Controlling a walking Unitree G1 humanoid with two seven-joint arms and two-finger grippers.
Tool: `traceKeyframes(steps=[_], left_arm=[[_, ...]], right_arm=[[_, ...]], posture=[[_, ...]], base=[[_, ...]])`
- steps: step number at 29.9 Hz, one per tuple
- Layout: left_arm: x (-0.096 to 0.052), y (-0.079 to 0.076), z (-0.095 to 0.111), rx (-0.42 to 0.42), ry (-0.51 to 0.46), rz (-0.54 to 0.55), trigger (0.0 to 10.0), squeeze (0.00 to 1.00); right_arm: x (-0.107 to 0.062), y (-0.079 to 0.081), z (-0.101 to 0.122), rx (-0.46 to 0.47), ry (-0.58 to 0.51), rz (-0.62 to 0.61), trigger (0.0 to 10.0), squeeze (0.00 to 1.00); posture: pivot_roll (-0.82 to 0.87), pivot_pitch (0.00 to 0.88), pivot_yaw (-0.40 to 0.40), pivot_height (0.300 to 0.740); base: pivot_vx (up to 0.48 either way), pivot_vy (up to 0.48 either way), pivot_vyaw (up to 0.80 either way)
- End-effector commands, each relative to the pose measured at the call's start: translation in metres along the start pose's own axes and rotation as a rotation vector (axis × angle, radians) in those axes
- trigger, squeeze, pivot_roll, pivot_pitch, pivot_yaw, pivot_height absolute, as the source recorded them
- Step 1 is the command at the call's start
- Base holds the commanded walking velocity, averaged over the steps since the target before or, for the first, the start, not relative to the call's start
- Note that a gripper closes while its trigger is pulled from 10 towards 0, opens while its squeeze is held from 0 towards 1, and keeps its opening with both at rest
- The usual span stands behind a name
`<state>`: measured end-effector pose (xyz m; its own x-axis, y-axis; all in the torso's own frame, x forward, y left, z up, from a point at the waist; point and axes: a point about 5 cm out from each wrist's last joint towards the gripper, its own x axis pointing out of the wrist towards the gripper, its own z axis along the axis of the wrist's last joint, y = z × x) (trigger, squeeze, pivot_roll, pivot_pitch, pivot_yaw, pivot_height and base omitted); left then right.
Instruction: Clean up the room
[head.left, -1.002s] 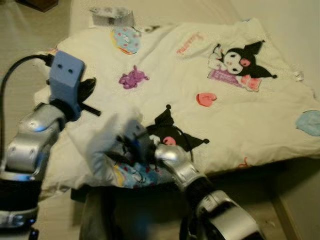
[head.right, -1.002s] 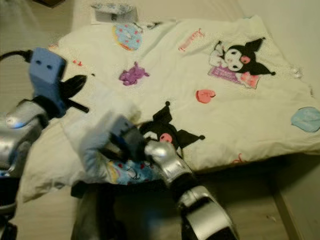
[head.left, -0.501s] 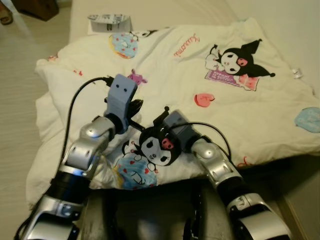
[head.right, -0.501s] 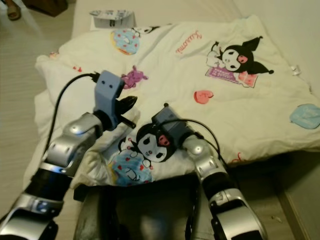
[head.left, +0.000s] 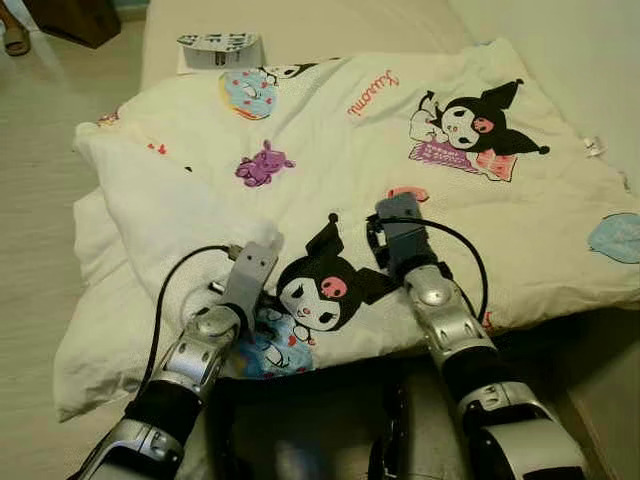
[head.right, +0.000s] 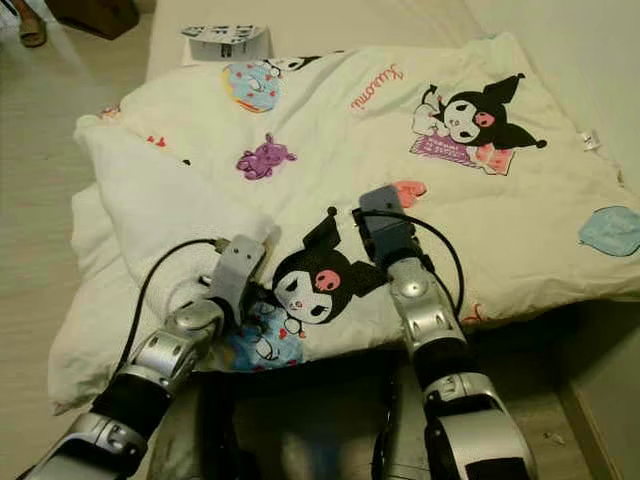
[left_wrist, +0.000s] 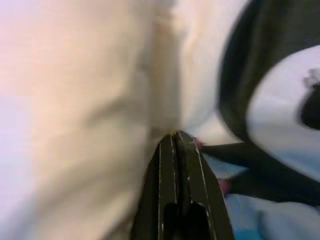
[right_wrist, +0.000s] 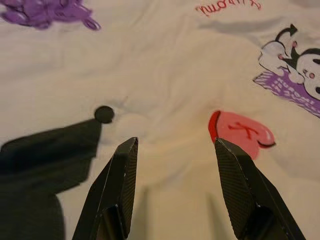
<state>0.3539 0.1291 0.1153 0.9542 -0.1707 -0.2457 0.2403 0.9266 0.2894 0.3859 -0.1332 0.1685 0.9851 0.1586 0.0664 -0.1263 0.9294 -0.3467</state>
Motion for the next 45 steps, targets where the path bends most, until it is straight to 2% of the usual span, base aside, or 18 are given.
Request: traceKeyframes(steps=[1, 2, 6, 7, 14, 16, 17, 19, 20, 24, 27, 31, 35, 36, 37, 39, 42, 45], left_arm=[[-0.006, 0.025, -0.017, 0.082, -0.006, 0.164, 10.0, 0.00], [-0.010, 0.041, -0.014, 0.112, -0.050, 0.264, 10.0, 0.00], [-0.017, 0.065, -0.003, 0.124, -0.123, 0.395, 10.0, 0.00], [-0.027, 0.086, 0.006, 0.101, -0.183, 0.505, 10.0, 0.00], [-0.041, 0.105, 0.006, 0.091, -0.205, 0.627, 10.0, 0.00], [-0.063, 0.117, -0.002, 0.067, -0.190, 0.767, 10.0, 0.00], [-0.063, 0.117, -0.002, 0.067, -0.190, 0.767, 10.0, 0.00], [-0.093, 0.118, -0.029, 0.015, -0.107, 0.898, 10.0, 0.00], [-0.093, 0.118, -0.029, 0.015, -0.107, 0.898, 10.0, 0.00], [-0.138, 0.109, -0.079, -0.015, 0.048, 0.979, 10.0, 0.00], [-0.148, 0.112, -0.088, -0.013, 0.078, 1.014, 10.0, 0.00], [-0.186, 0.147, -0.097, 0.065, 0.086, 1.153, 10.0, 0.00], [-0.187, 0.159, -0.080, 0.103, 0.012, 1.120, 10.0, 0.00], [-0.172, 0.159, -0.064, 0.070, -0.034, 1.029, 10.0, 0.00], [-0.172, 0.159, -0.064, 0.070, -0.034, 1.029, 10.0, 0.00], [-0.136, 0.145, -0.039, -0.024, -0.081, 0.829, 10.0, 0.00], [-0.121, 0.135, -0.031, -0.067, -0.090, 0.753, 10.0, 0.00], [-0.081, 0.102, -0.008, -0.145, -0.177, 0.606, 10.0, 0.00]], right_arm=[[-0.001, 0.006, -0.003, 0.028, -0.001, 0.011, 10.0, 0.00], [0.000, 0.009, -0.001, 0.036, -0.015, 0.018, 10.0, 0.00], [0.000, 0.014, 0.002, 0.045, -0.037, 0.038, 10.0, 0.00], [-0.001, 0.021, 0.004, 0.055, -0.050, 0.069, 10.0, 0.00], [-0.001, 0.027, 0.004, 0.053, -0.058, 0.096, 10.0, 0.00], [-0.002, 0.031, 0.003, 0.051, -0.059, 0.108, 10.0, 0.00], [-0.002, 0.031, 0.003, 0.051, -0.059, 0.108, 10.0, 0.00], [-0.003, 0.033, 0.001, 0.050, -0.058, 0.115, 10.0, 0.00], [-0.003, 0.033, 0.001, 0.050, -0.058, 0.115, 10.0, 0.00], [-0.003, 0.037, 0.001, 0.045, -0.063, 0.136, 10.0, 0.00], [-0.003, 0.038, 0.002, 0.046, -0.067, 0.141, 10.0, 0.00], [-0.001, 0.040, 0.006, 0.074, -0.084, 0.152, 10.0, 0.00], [-0.001, 0.040, 0.005, 0.117, -0.069, 0.155, 10.0, 0.00], [-0.002, 0.040, -0.004, 0.243, 0.000, 0.148, 10.0, 0.00], [-0.002, 0.040, -0.004, 0.243, 0.000, 0.148, 10.0, 0.00], [-0.007, 0.040, -0.024, 0.396, 0.121, 0.120, 10.0, 0.00], [-0.010, 0.038, -0.030, 0.422, 0.144, 0.093, 10.0, 0.00], [-0.022, 0.029, -0.044, 0.431, 0.154, 0.011, 10.0, 0.00]], posture=[[0.03, 0.312, 0.028, 0.541], [0.03, 0.315, 0.026, 0.541], [0.03, 0.316, 0.025, 0.541], [0.04, 0.318, 0.023, 0.541], [0.04, 0.319, 0.023, 0.541], [0.05, 0.323, 0.023, 0.541], [0.05, 0.323, 0.023, 0.541], [0.06, 0.321, 0.018, 0.541], [0.06, 0.321, 0.018, 0.541], [0.06, 0.317, 0.012, 0.541], [0.06, 0.317, 0.012, 0.541], [0.05, 0.295, -0.002, 0.541], [0.05, 0.291, -0.013, 0.541], [0.05, 0.261, -0.051, 0.541], [0.05, 0.261, -0.051, 0.541], [0.05, 0.241, -0.059, 0.541], [0.04, 0.219, -0.063, 0.541], [0.01, 0.161, -0.053, 0.541]], base=[[0.000, 0.000, 0.00], [0.000, 0.000, 0.00], [0.000, 0.000, 0.00], [0.000, 0.000, 0.00], [0.000, 0.000, 0.00], [0.000, 0.000, 0.00], [0.000, 0.000, 0.00], [0.000, 0.000, 0.00], [0.000, 0.000, 0.00], [0.000, 0.000, 0.00], [0.000, 0.000, 0.00], [0.000, 0.000, 0.00], [0.000, 0.000, 0.00], [0.000, 0.000, 0.00], [0.000, 0.000, 0.00], [0.000, 0.000, 0.00], [0.000, 0.000, 0.00], [0.000, 0.000, 0.00]])
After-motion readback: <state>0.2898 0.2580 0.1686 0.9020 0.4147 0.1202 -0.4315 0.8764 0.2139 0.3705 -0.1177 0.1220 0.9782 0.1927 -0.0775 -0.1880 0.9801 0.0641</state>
